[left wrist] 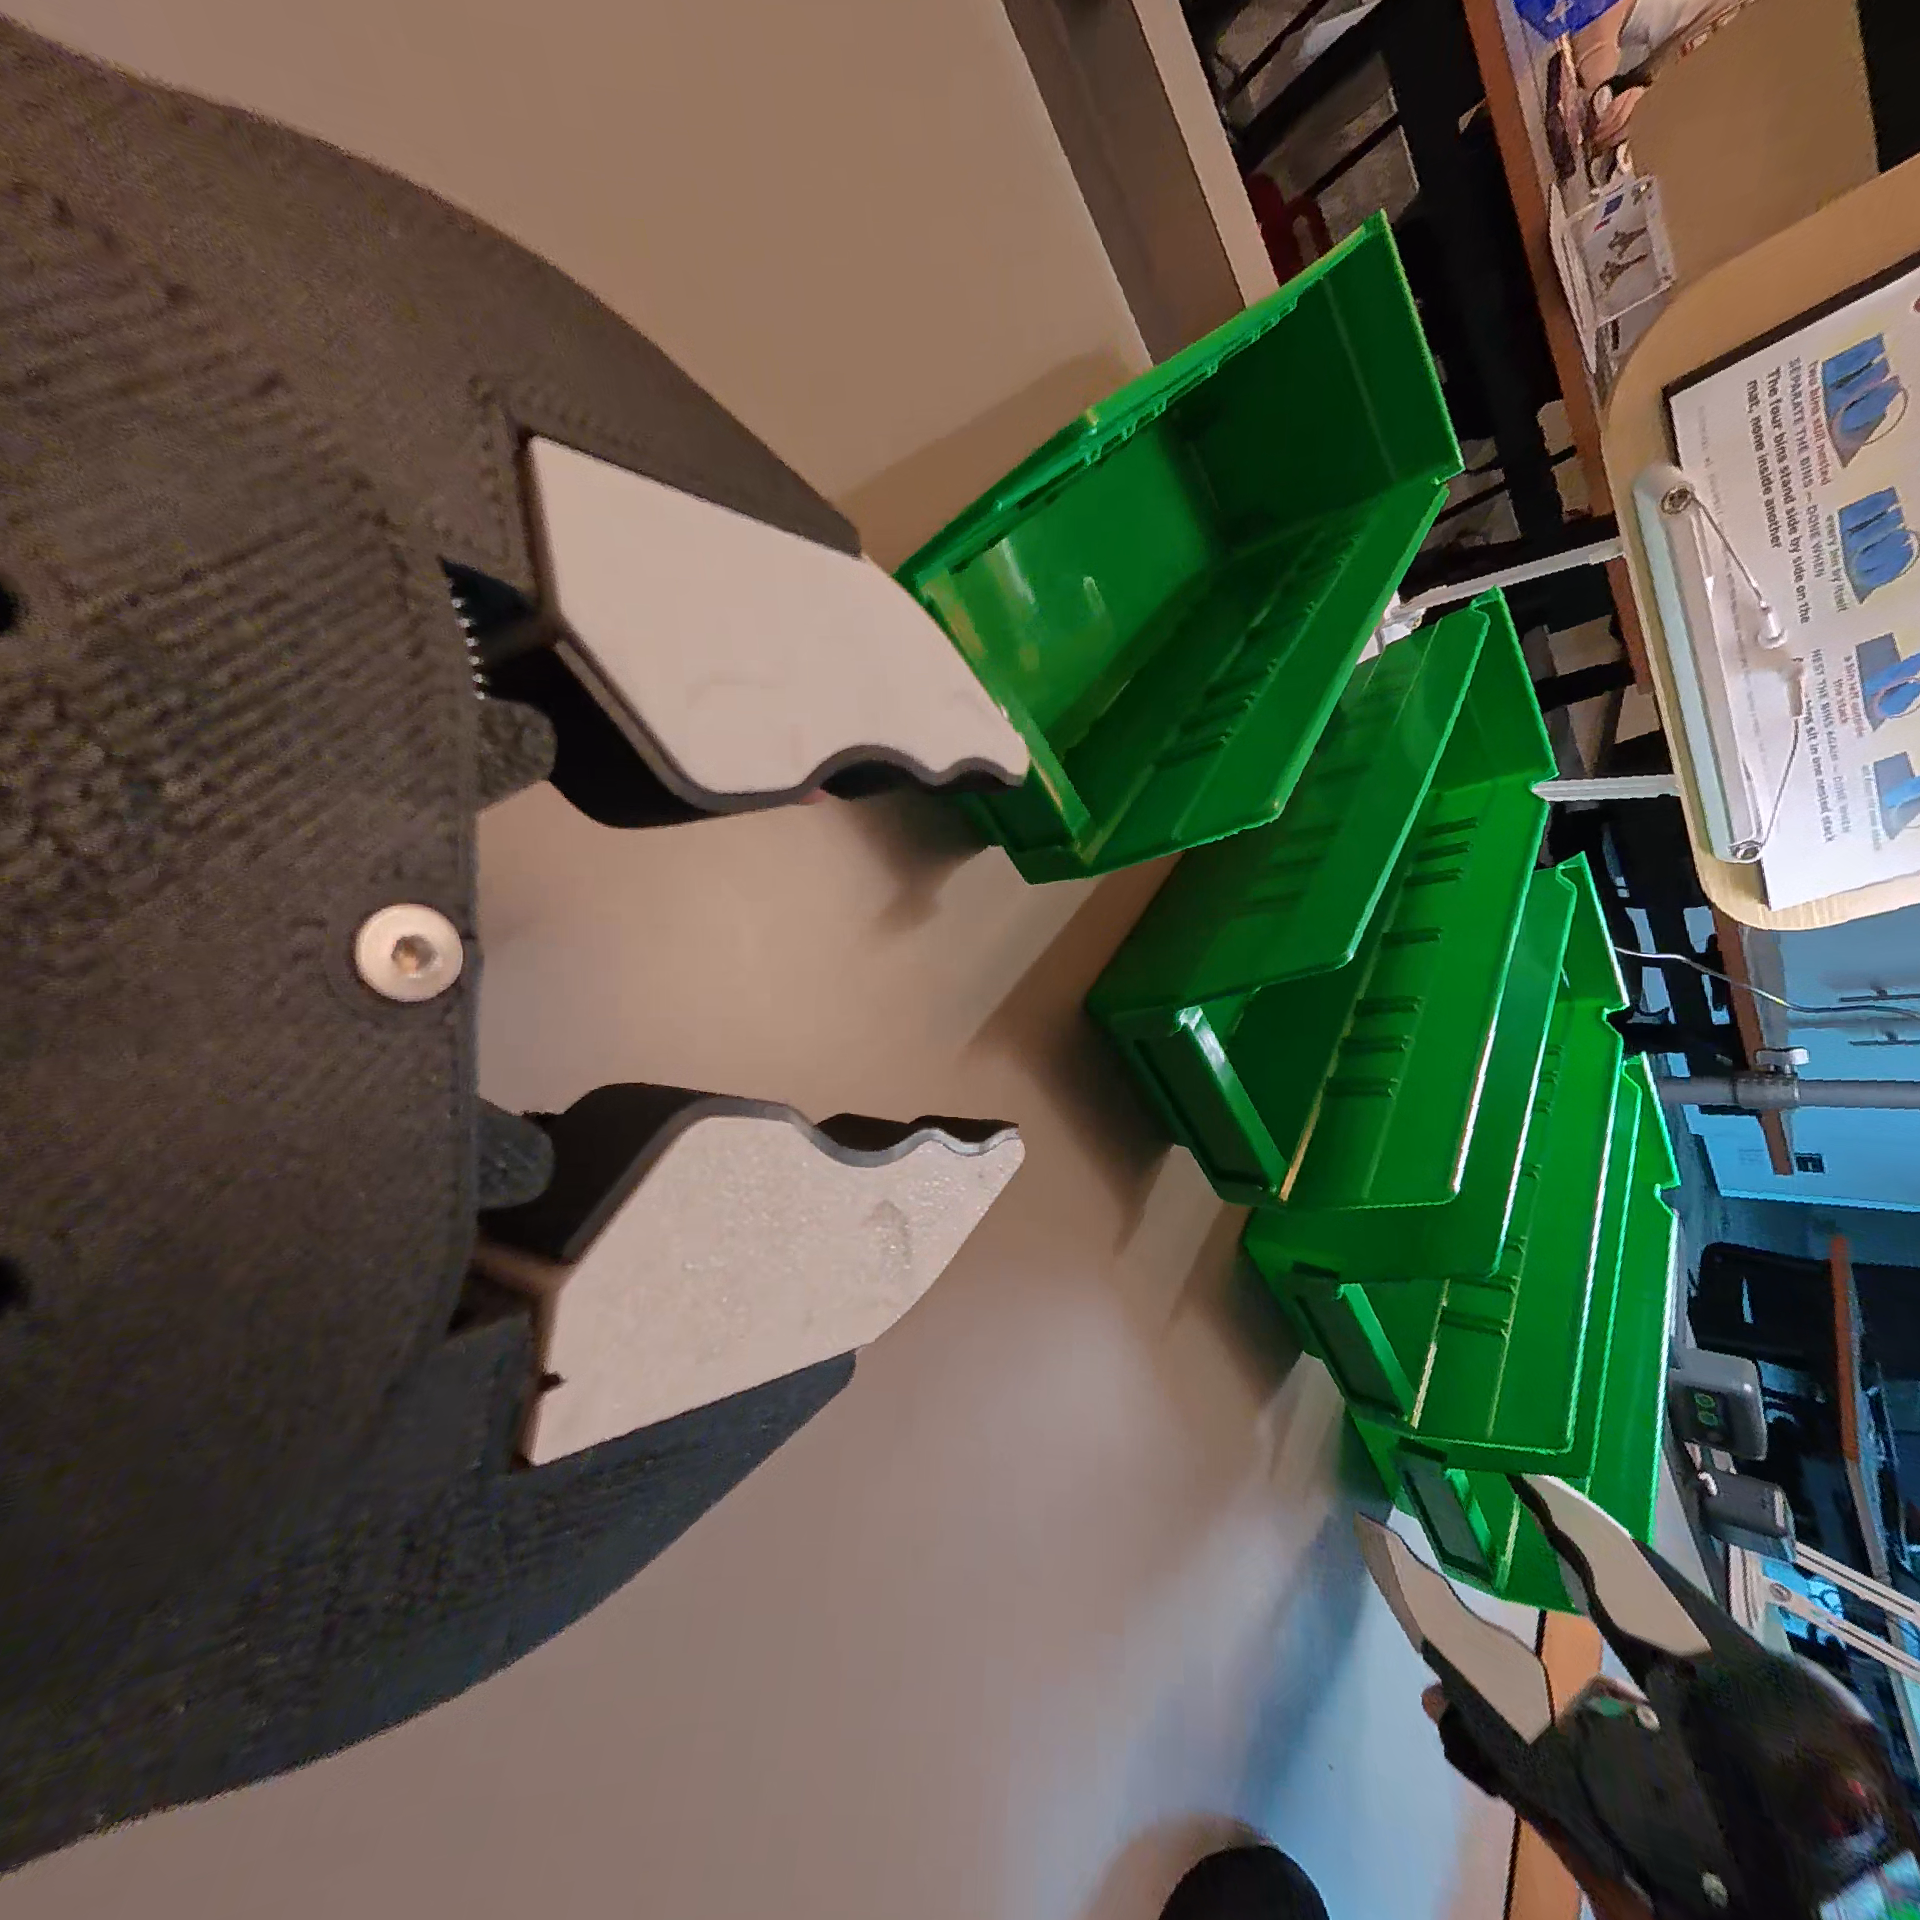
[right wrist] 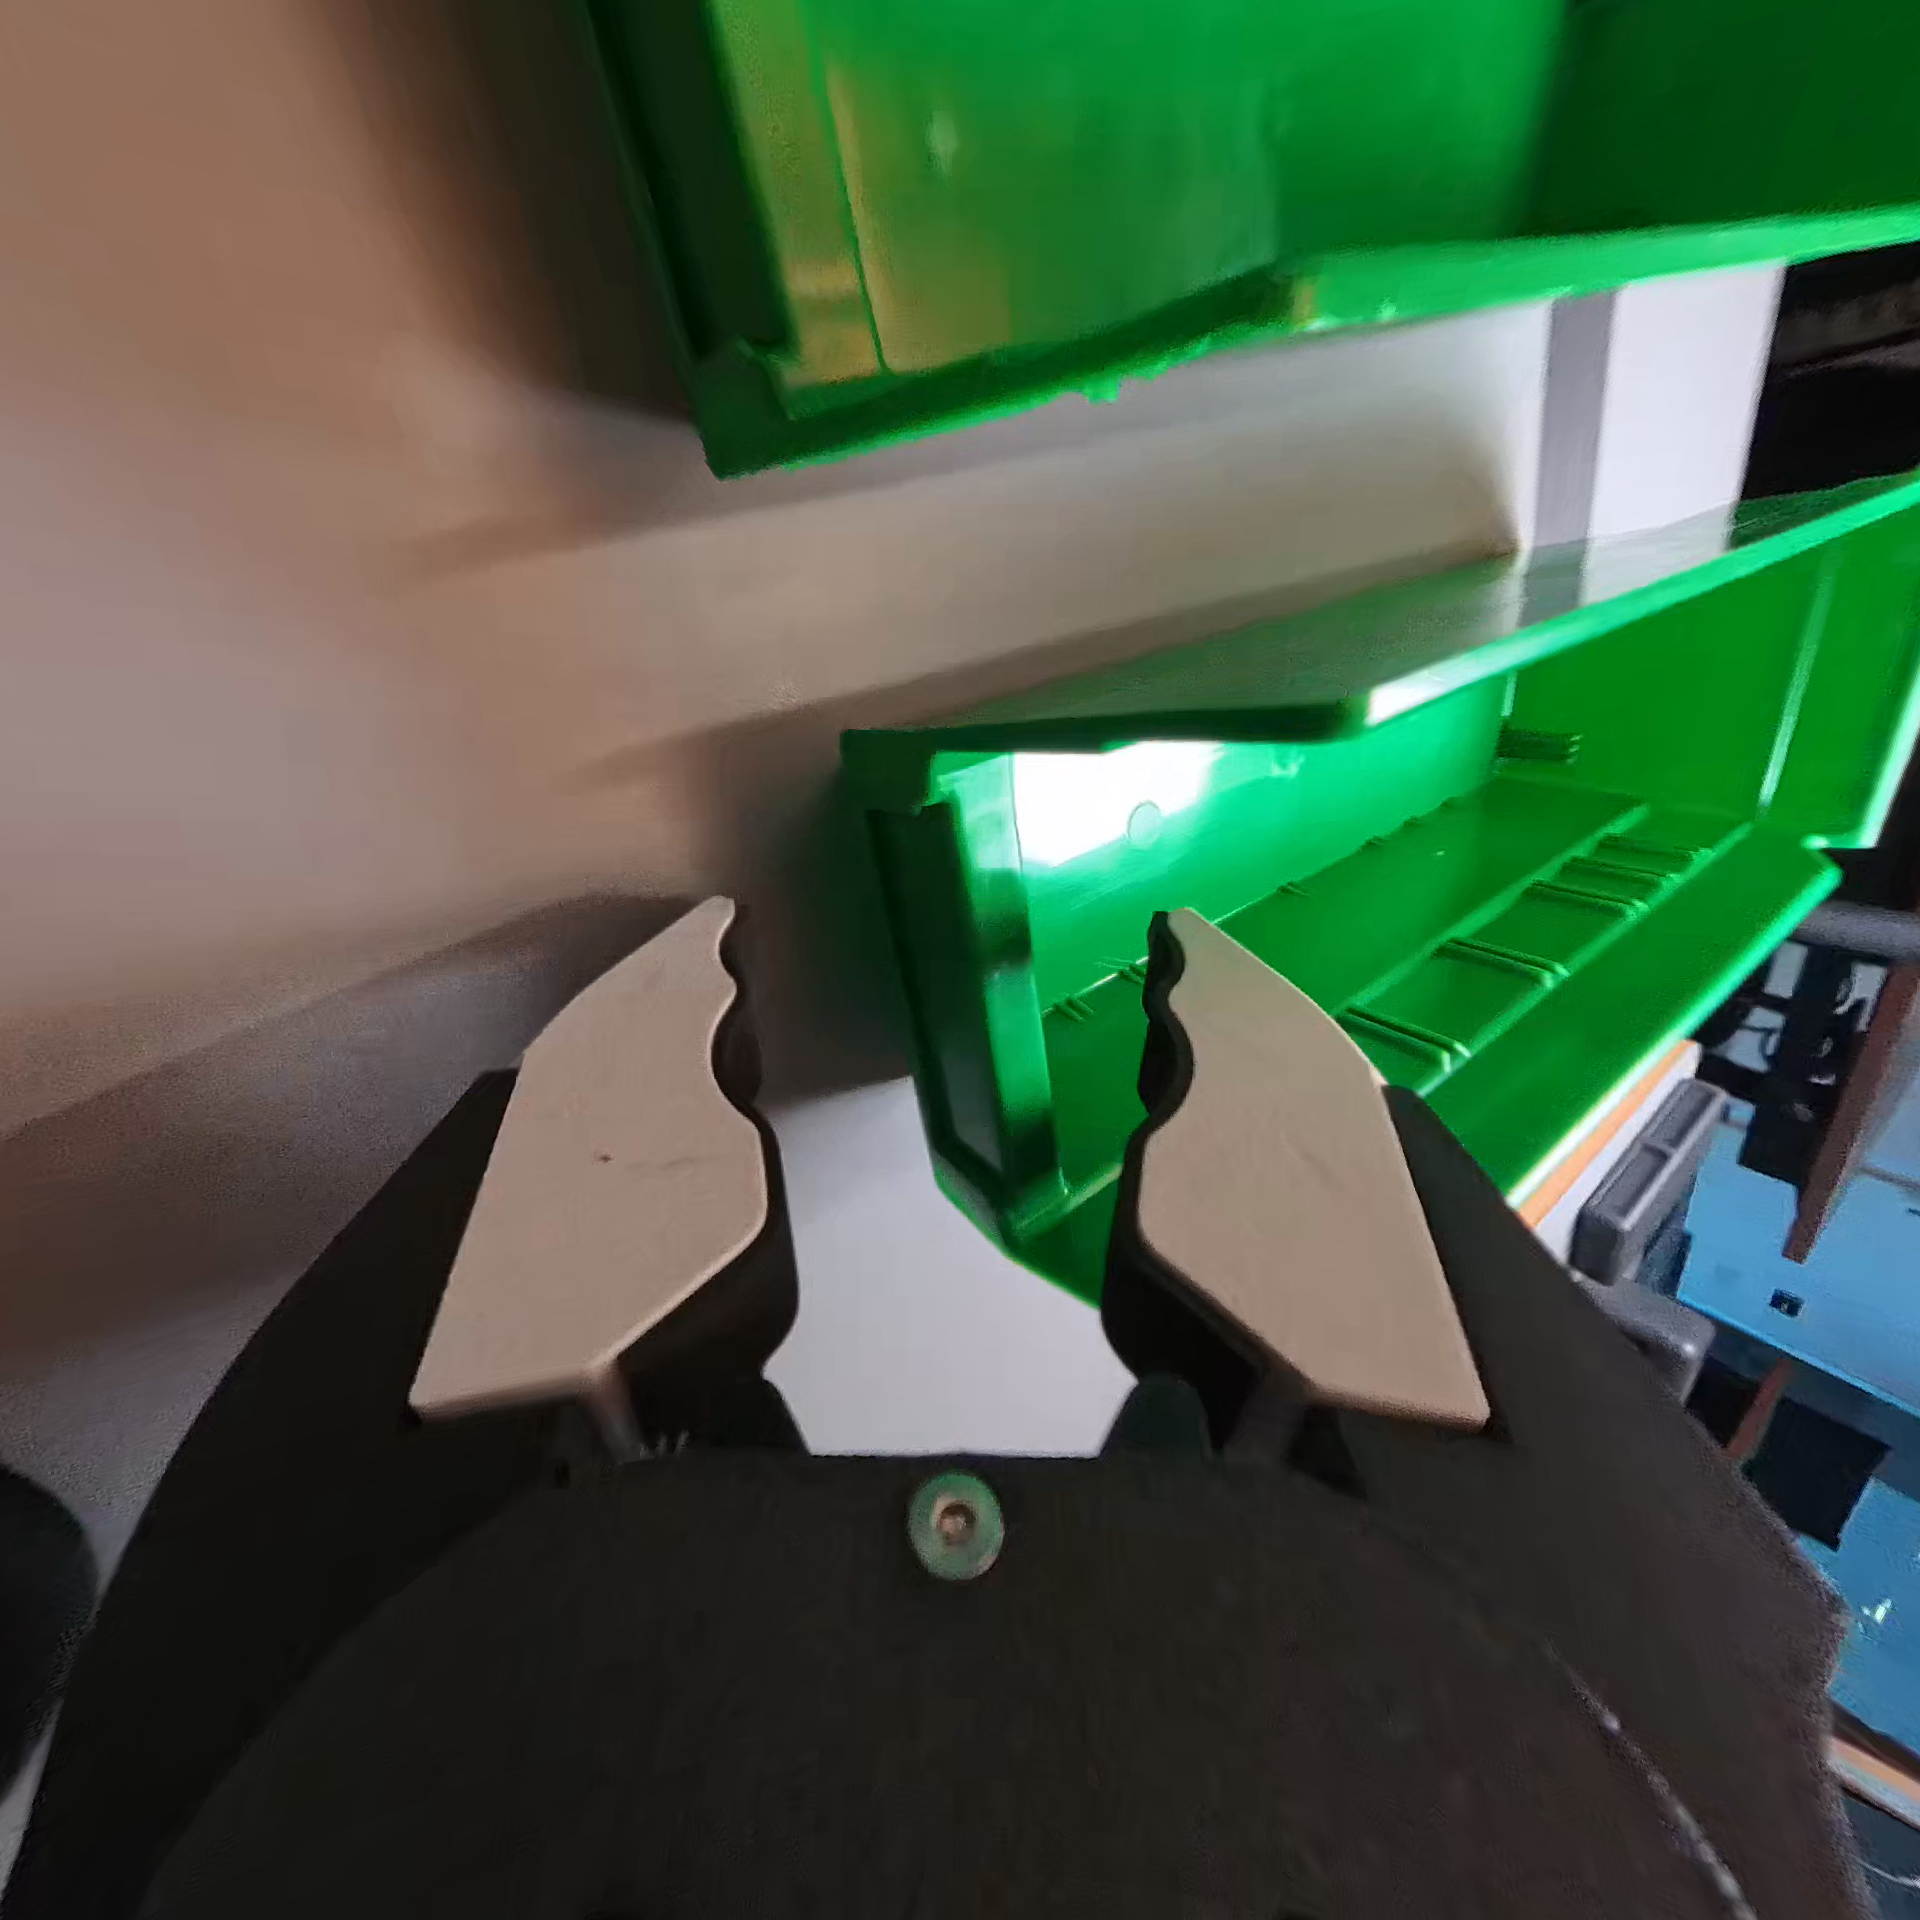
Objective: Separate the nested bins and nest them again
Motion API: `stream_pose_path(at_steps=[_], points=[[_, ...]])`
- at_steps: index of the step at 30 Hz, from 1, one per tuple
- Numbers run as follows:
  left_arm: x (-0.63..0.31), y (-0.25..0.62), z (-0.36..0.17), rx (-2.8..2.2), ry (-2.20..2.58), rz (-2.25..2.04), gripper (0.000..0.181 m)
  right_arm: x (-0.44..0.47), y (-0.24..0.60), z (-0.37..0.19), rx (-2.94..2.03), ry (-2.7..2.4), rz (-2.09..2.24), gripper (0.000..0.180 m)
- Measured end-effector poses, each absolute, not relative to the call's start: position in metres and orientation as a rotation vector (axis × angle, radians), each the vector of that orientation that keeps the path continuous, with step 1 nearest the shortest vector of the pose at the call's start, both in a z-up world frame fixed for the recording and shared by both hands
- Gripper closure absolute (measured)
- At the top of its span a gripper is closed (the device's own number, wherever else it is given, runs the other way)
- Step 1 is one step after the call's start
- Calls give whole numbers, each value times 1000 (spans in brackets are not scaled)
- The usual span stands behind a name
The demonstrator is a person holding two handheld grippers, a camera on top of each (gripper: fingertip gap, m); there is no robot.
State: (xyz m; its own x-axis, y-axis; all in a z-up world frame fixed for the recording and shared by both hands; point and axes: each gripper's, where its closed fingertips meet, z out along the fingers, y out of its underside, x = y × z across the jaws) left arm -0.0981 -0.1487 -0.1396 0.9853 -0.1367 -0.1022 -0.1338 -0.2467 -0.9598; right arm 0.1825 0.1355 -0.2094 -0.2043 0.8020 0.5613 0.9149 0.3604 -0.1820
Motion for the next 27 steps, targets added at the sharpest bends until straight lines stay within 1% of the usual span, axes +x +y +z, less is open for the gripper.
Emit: stream_pose_path(at_steps=[2, 6, 7, 11, 13, 17, 21, 27], points=[[-99, -149, -143, -1827, 192, -10, 122, 184, 142, -220, -1527, -2097, -271, 115], [-101, -150, -146, -1831, 173, -44, 123, 183, 146, -229, -1547, -2116, -228, 147], [-101, -151, -146, -1829, 171, -48, 123, 183, 147, -229, -1506, -2124, -236, 149], [-101, -151, -144, -1823, 174, -53, 124, 186, 142, -225, -1453, -2133, -245, 151], [-101, -151, -145, -1824, 178, -46, 125, 185, 135, -212, -1432, -2112, -223, 151], [-101, -150, -145, -1823, 175, -43, 125, 188, 121, -173, -1444, -2089, -187, 152], [-101, -150, -144, -1818, 177, -33, 126, 189, 118, -132, -1335, -2079, -267, 153], [-102, -150, -143, -1812, 171, -29, 126, 143, 90, -67, -1141, -2076, -248, 152]])
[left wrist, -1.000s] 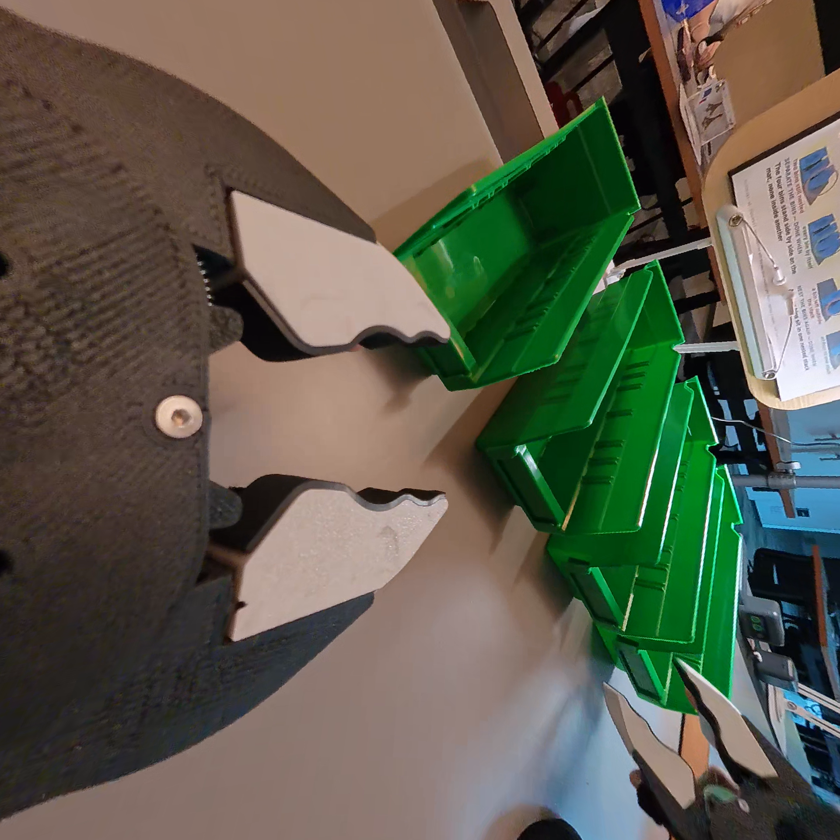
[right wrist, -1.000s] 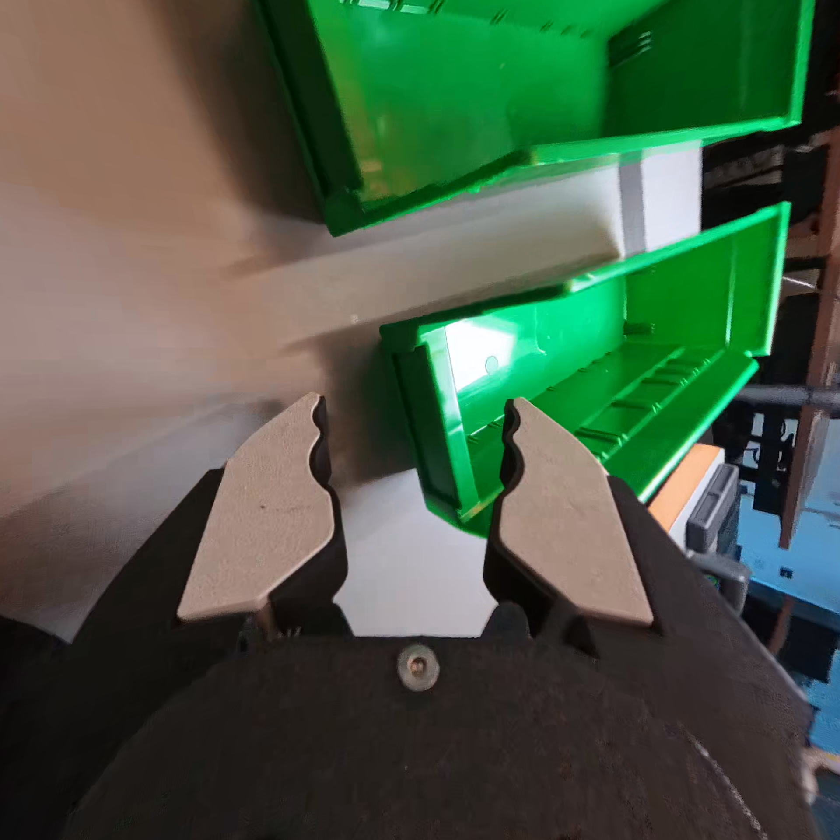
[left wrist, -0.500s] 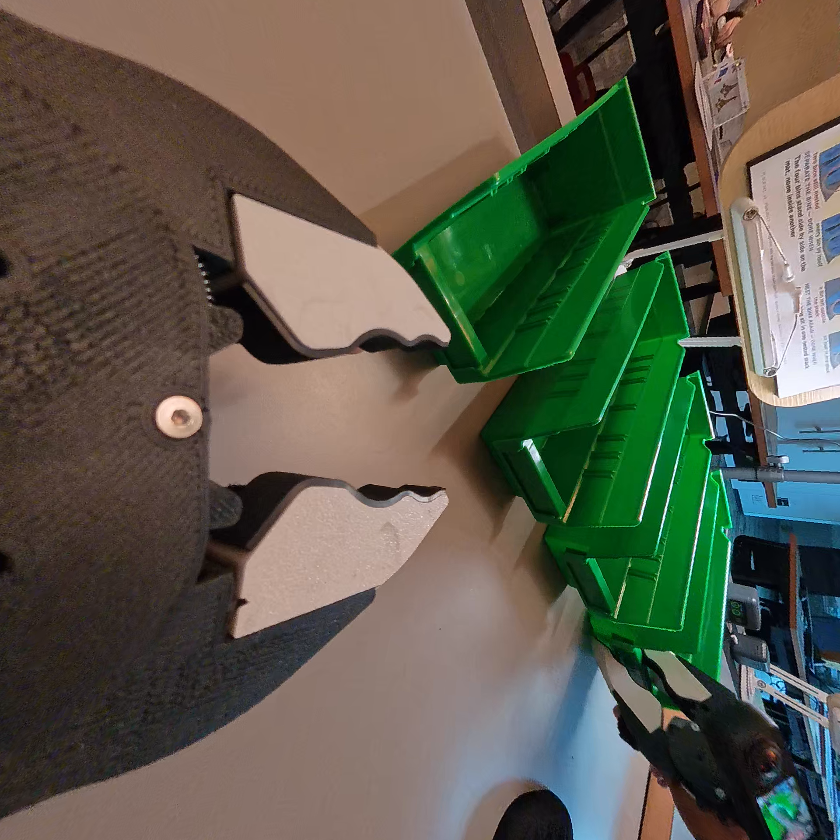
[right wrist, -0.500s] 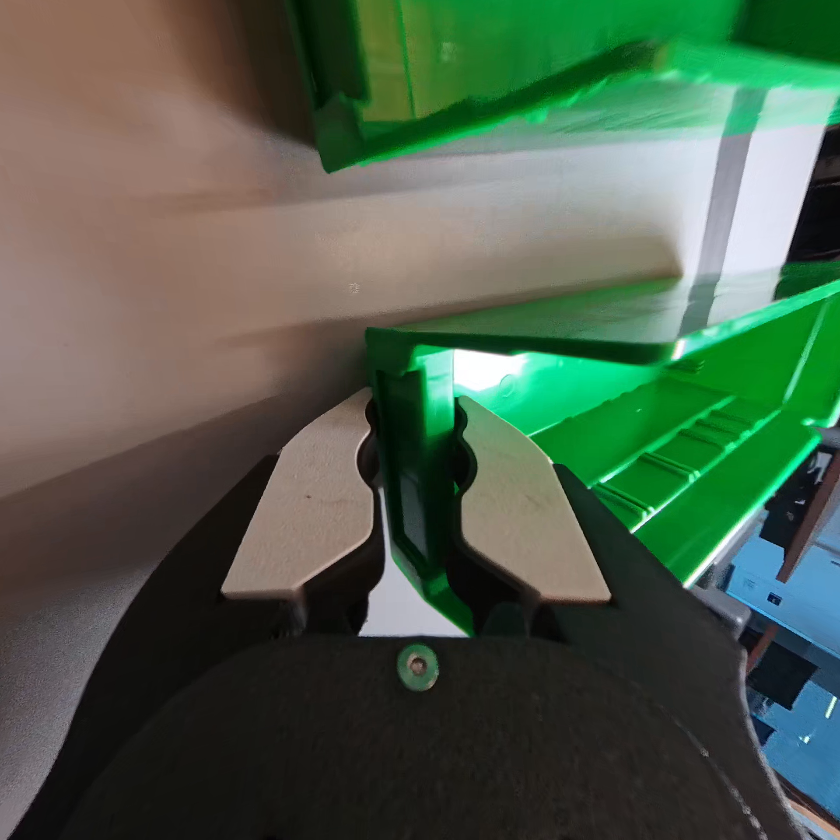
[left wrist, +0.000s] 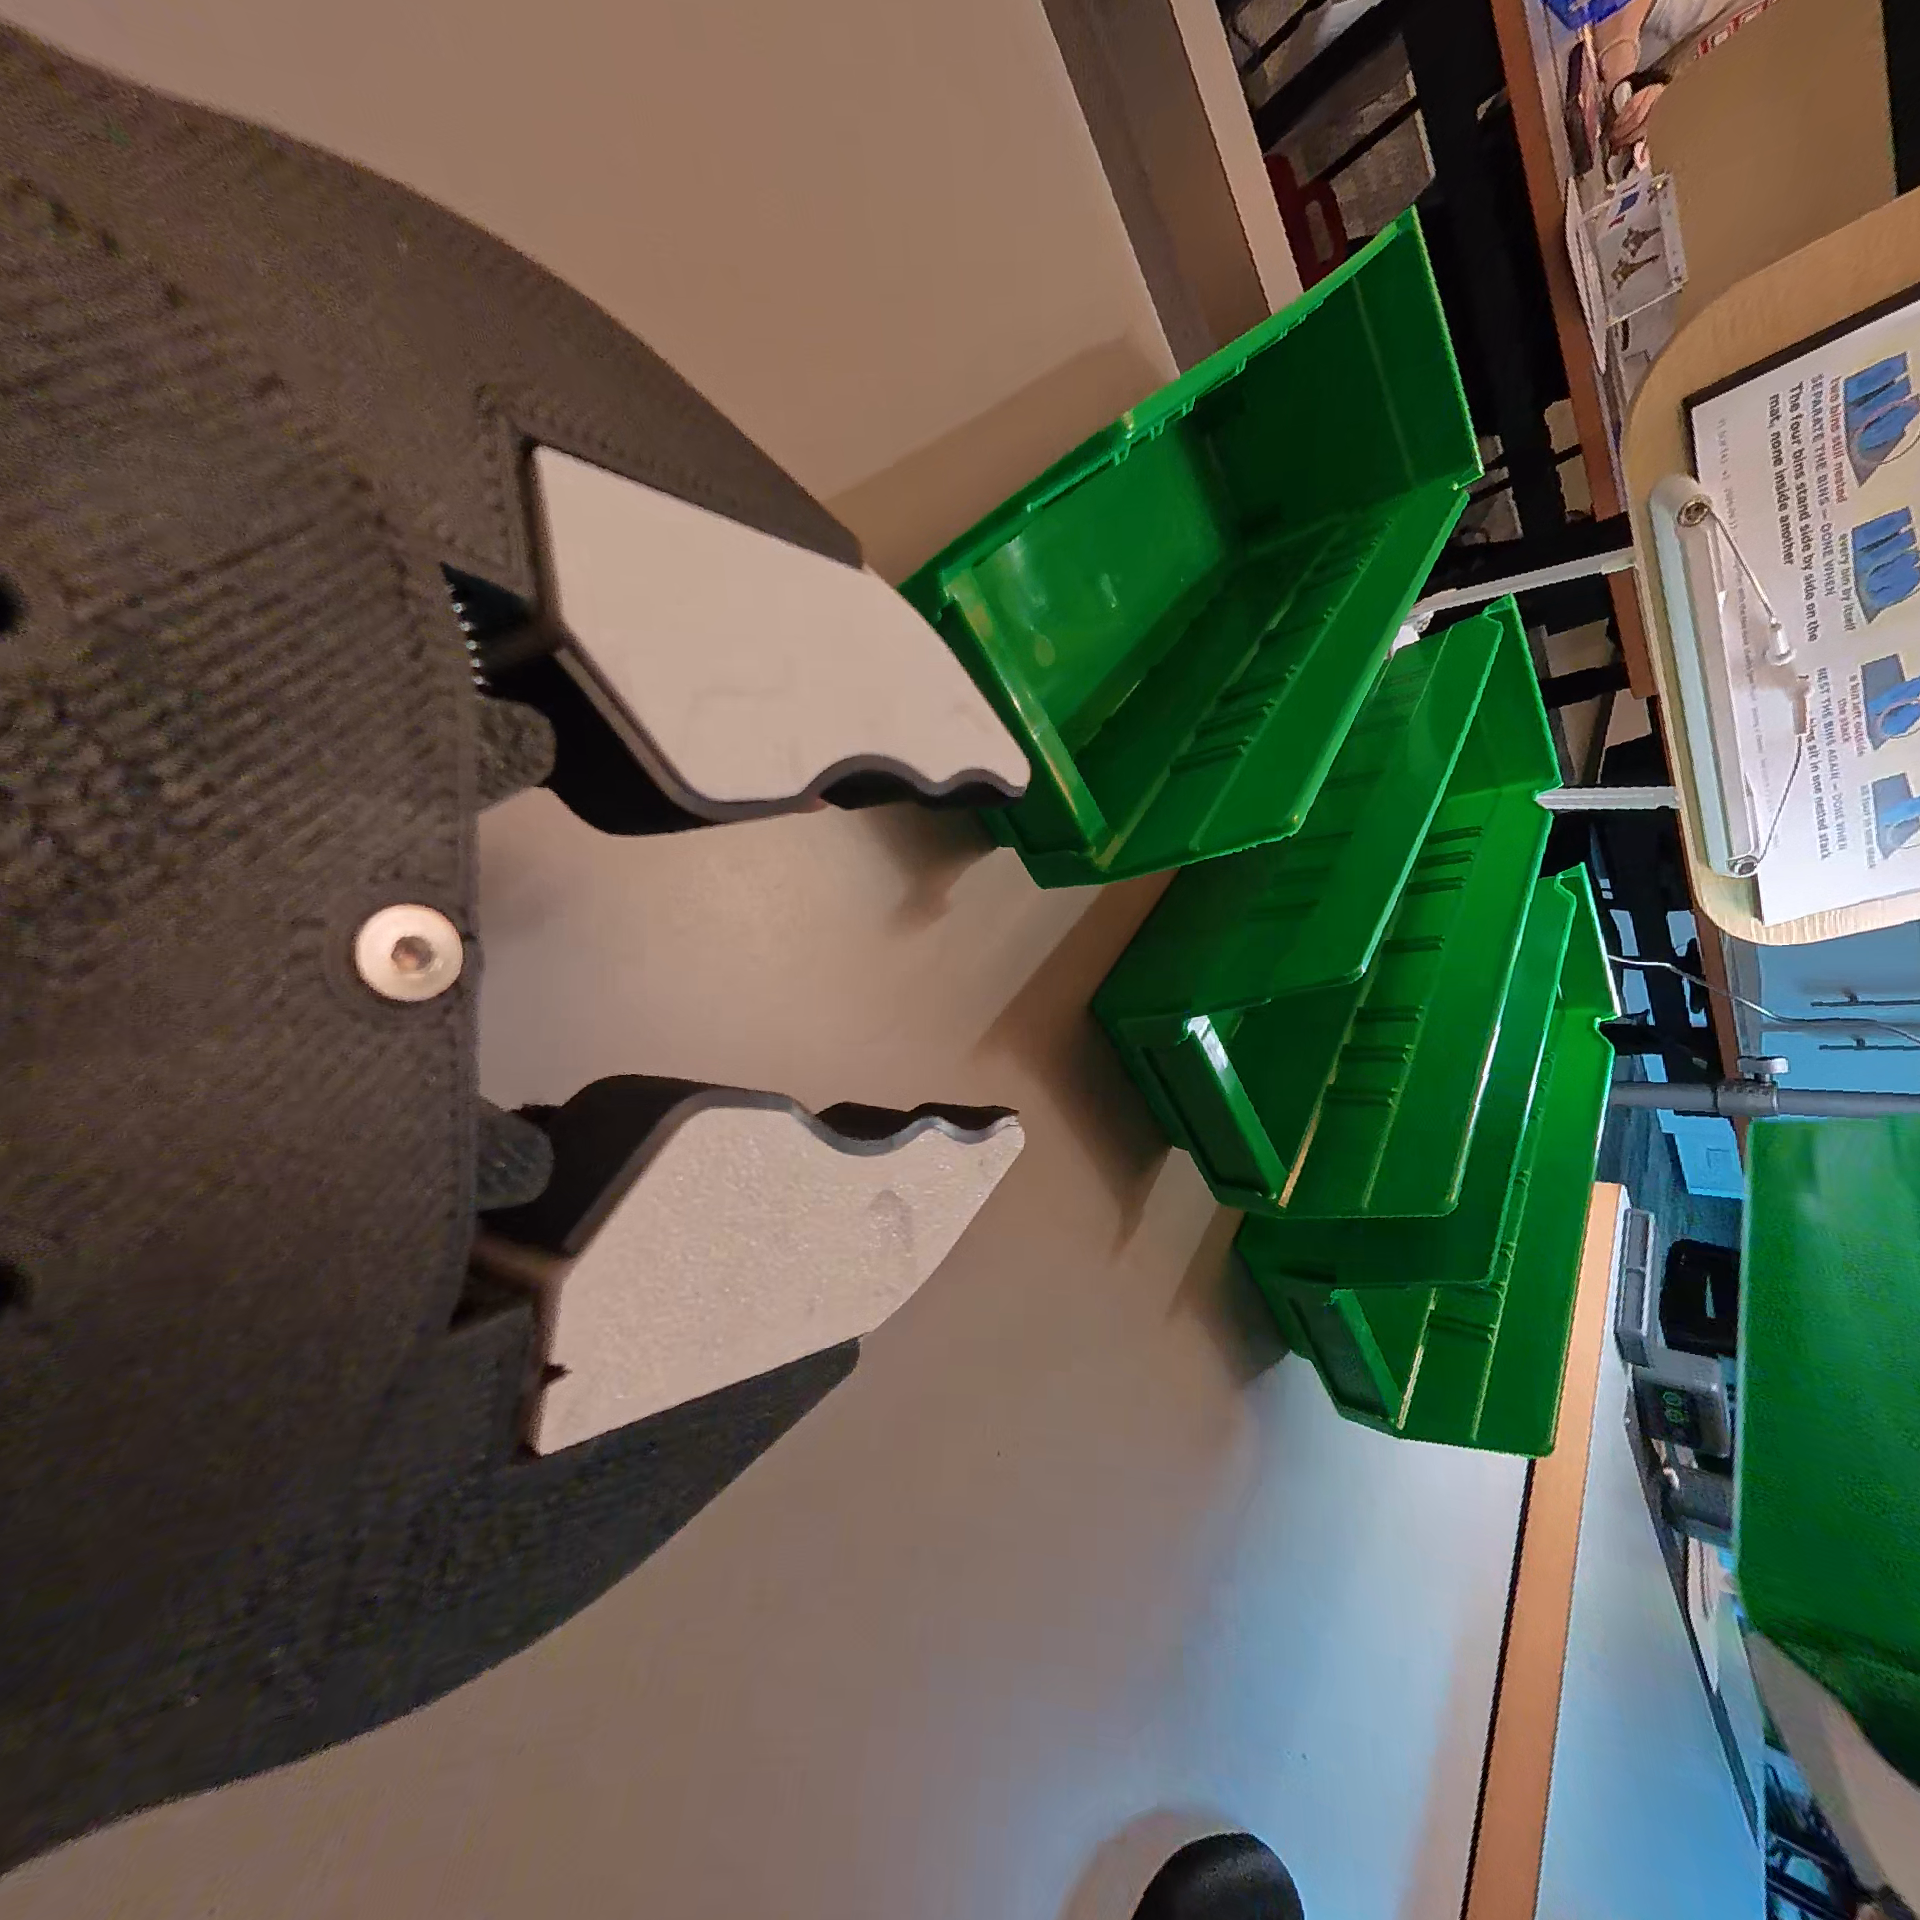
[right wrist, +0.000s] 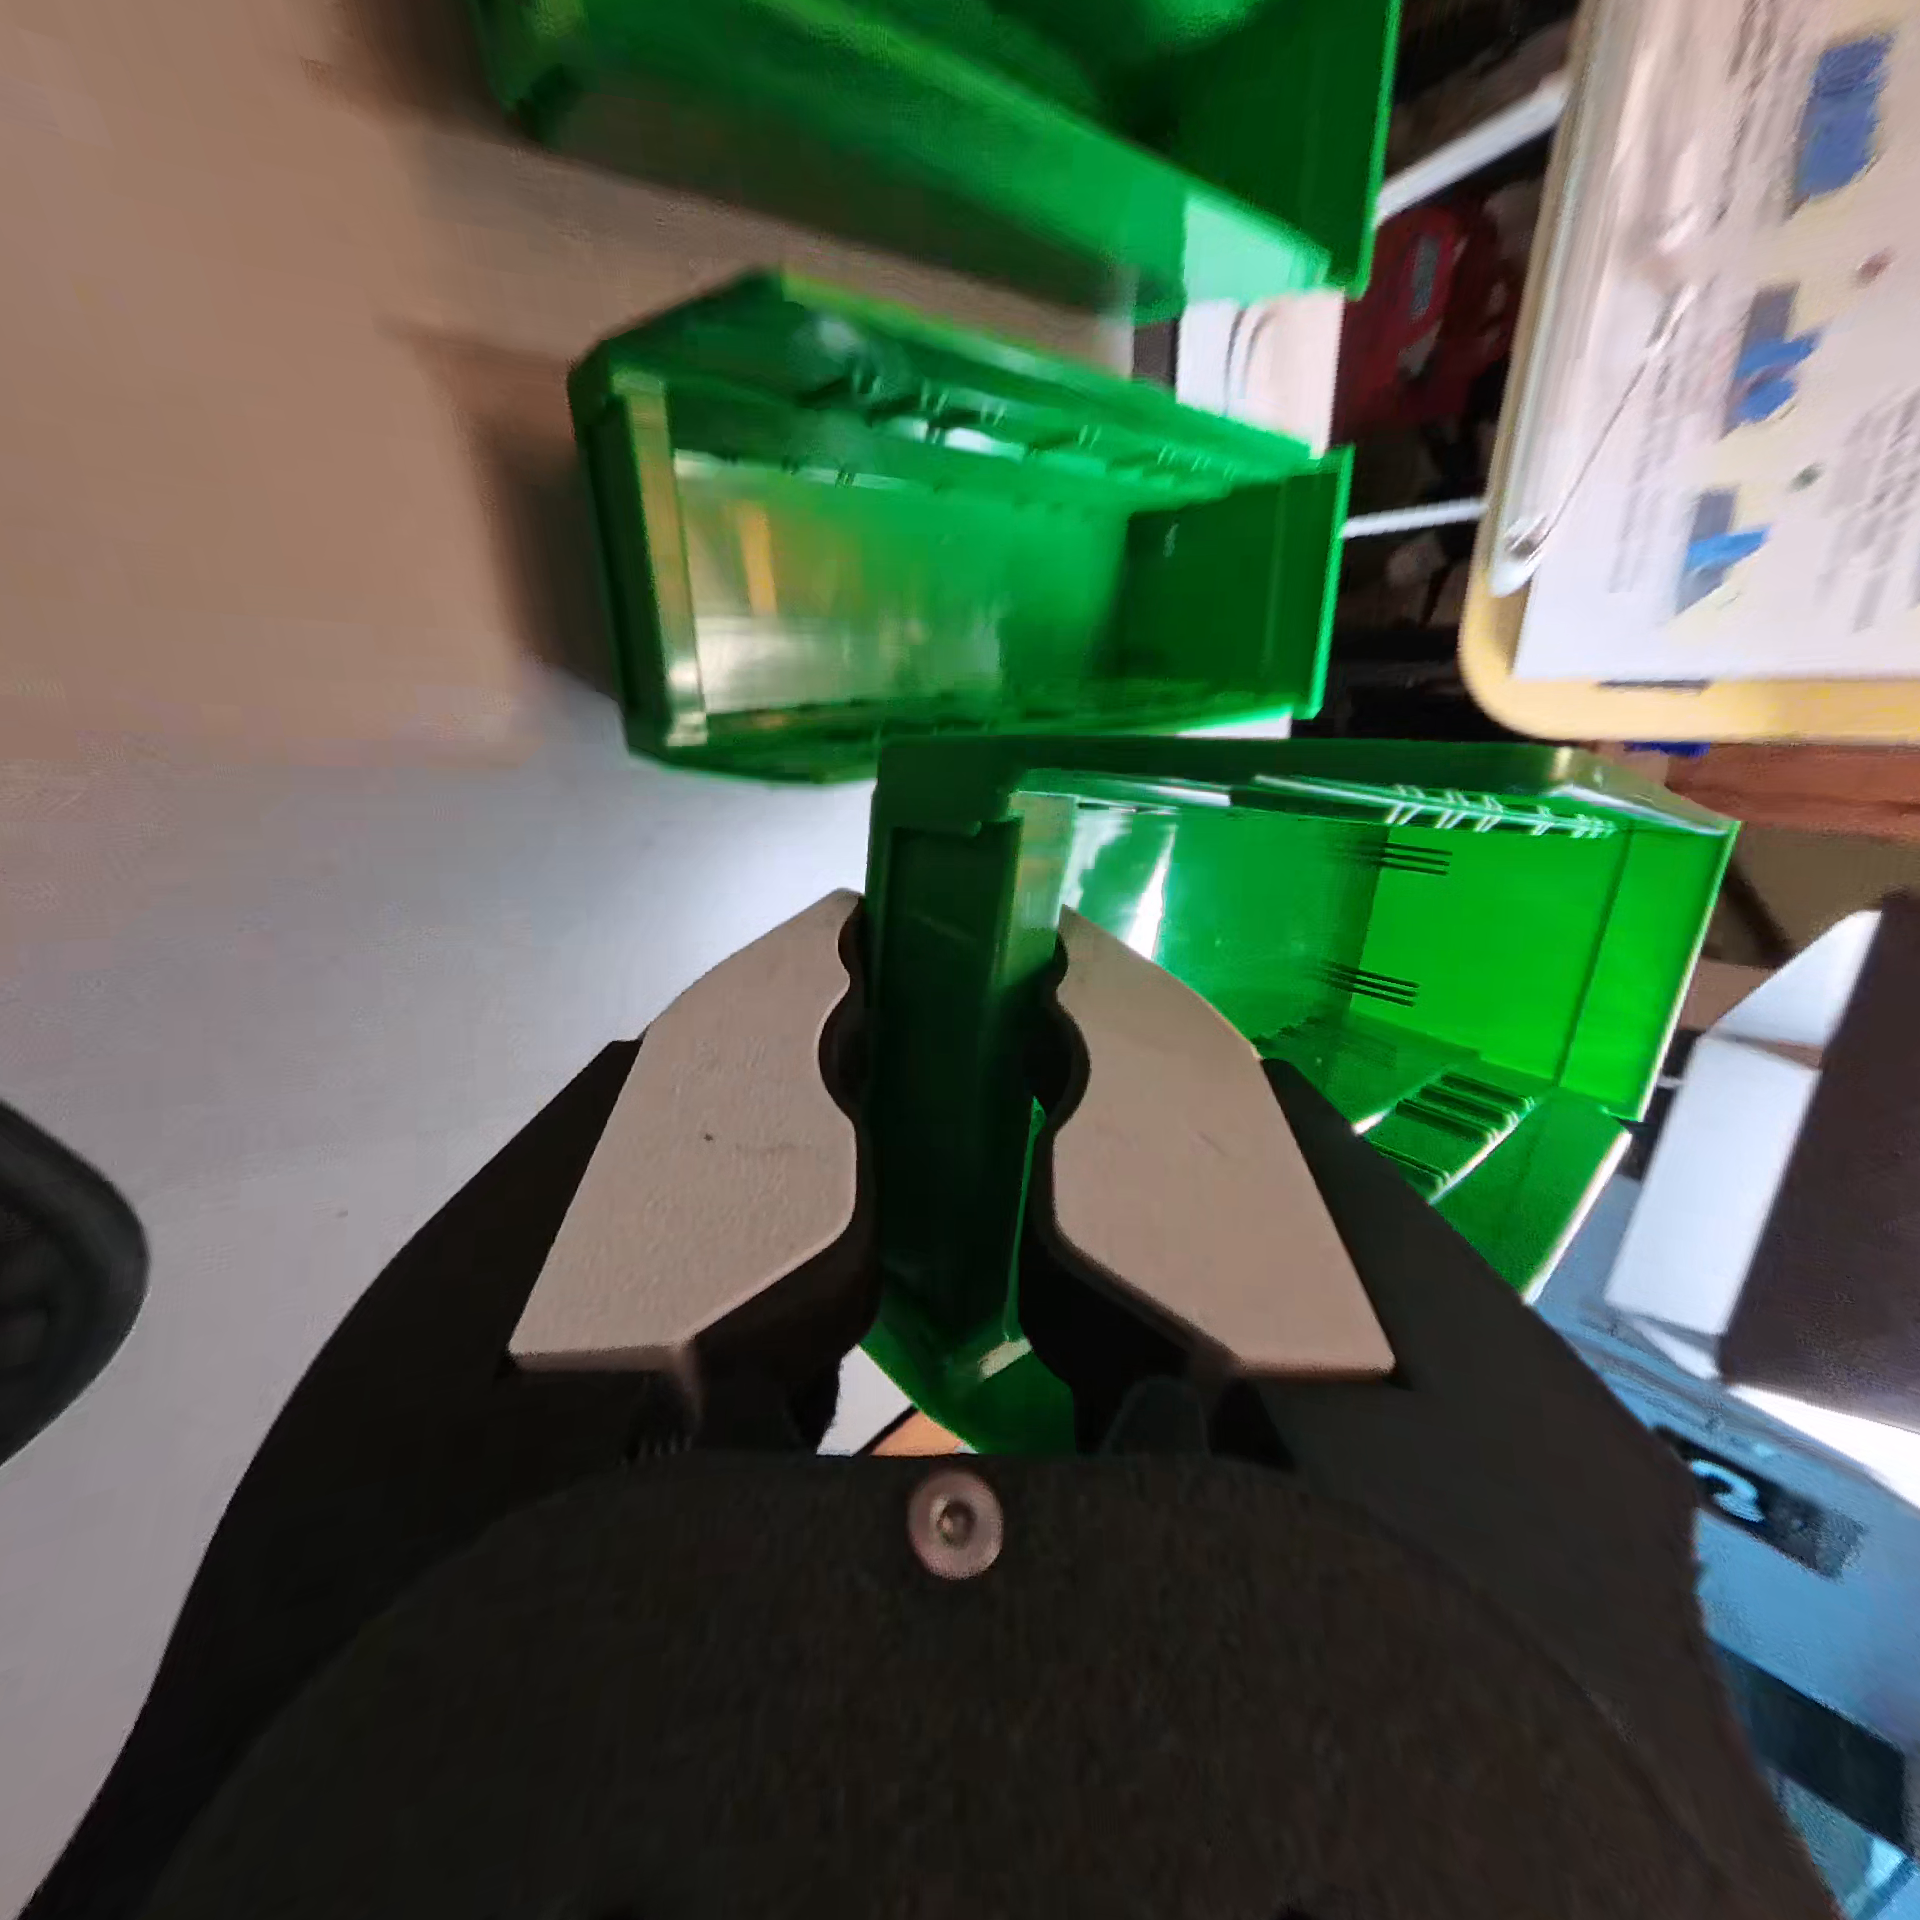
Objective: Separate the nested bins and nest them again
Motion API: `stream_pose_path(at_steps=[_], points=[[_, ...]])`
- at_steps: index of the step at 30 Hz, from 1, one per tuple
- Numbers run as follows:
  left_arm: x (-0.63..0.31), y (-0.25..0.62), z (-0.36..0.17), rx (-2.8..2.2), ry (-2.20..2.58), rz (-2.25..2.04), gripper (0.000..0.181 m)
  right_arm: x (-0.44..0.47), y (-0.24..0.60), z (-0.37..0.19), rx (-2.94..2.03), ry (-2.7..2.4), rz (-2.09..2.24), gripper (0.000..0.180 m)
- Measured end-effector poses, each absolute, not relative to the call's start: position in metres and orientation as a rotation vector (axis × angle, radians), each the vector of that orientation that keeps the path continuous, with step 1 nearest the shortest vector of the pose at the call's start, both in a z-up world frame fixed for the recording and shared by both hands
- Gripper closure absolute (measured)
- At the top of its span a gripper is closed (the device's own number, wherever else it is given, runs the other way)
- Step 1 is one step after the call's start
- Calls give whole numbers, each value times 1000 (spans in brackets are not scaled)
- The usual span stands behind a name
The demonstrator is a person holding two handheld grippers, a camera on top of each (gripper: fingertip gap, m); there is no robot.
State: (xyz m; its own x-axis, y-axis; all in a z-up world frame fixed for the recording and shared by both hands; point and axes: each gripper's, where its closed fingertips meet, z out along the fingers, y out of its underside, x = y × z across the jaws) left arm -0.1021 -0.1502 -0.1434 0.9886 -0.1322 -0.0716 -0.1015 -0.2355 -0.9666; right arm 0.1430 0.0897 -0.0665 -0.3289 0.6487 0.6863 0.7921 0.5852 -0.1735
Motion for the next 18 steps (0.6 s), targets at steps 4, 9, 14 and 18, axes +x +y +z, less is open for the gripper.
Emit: stream_pose_path(at_steps=[4, 9, 14, 18], points=[[-103, -151, -144, -1808, 168, -26, 126, 102, 76, -55, -1072, -2096, -194, 152], [-104, -151, -144, -1807, 163, -29, 127, 68, 72, -81, -1056, -2167, -146, 151], [-105, -151, -145, -1811, 160, -32, 128, 57, 71, -108, -1064, -2224, -116, 150], [-104, -151, -146, -1812, 164, -30, 128, 53, 72, -128, -1070, -2251, -116, 150]])
